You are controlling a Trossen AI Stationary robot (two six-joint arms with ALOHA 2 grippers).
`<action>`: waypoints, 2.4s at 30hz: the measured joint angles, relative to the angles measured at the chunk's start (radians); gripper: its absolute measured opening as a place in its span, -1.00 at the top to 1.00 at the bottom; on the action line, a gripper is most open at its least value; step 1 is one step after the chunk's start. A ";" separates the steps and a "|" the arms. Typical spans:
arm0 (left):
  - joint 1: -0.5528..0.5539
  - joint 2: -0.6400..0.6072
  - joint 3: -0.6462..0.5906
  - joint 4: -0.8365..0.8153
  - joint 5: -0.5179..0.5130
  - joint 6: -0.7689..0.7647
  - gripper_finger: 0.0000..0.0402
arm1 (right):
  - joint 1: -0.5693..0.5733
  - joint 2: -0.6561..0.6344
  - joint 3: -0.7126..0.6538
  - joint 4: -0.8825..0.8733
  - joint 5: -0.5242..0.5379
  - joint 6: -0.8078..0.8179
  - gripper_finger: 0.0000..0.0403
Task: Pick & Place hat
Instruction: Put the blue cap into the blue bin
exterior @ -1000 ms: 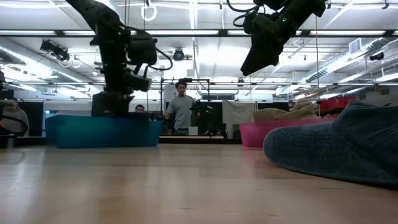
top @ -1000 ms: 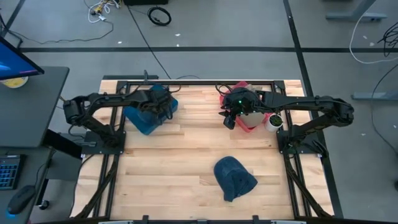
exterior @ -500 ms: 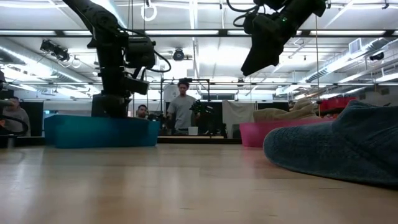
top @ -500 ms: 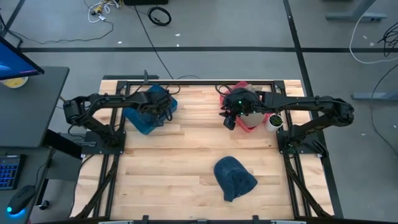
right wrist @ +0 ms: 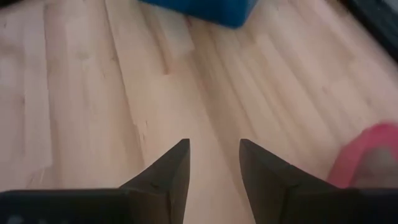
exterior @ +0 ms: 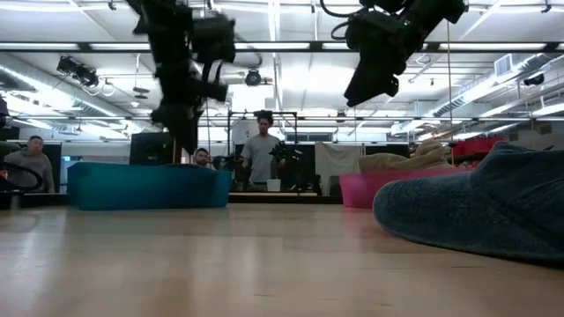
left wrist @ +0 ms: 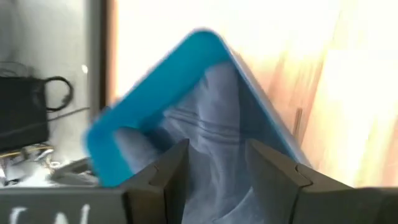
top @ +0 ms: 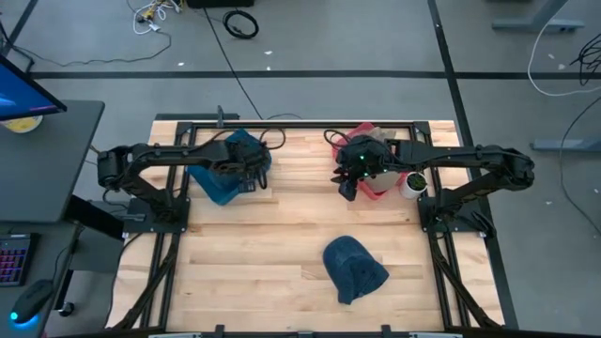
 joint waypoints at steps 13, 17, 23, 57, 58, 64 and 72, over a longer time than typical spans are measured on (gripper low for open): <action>-0.071 0.000 0.183 0.012 -0.002 -0.067 0.24 | 0.258 0.000 0.000 -0.245 -0.079 0.031 0.28; -0.070 0.000 0.183 0.011 0.032 -0.067 0.25 | 0.364 0.000 0.000 -0.244 -0.079 0.053 0.25; -0.071 0.000 0.183 0.011 0.038 -0.072 0.25 | 0.508 0.020 0.000 -0.245 -0.041 0.180 0.08; -0.070 0.000 0.182 -0.008 0.059 -0.101 0.25 | 0.750 0.375 -0.001 -0.350 0.003 0.397 0.72; -0.070 0.000 0.182 -0.007 0.091 -0.112 0.25 | 0.747 0.371 -0.001 -0.380 0.003 0.392 0.83; -0.087 0.000 0.181 0.043 0.384 -0.118 0.28 | 0.738 0.357 -0.001 -0.526 0.111 0.322 0.84; -0.146 0.000 0.181 0.143 0.402 -0.124 0.35 | 0.724 0.344 -0.001 -0.451 0.454 -0.101 0.91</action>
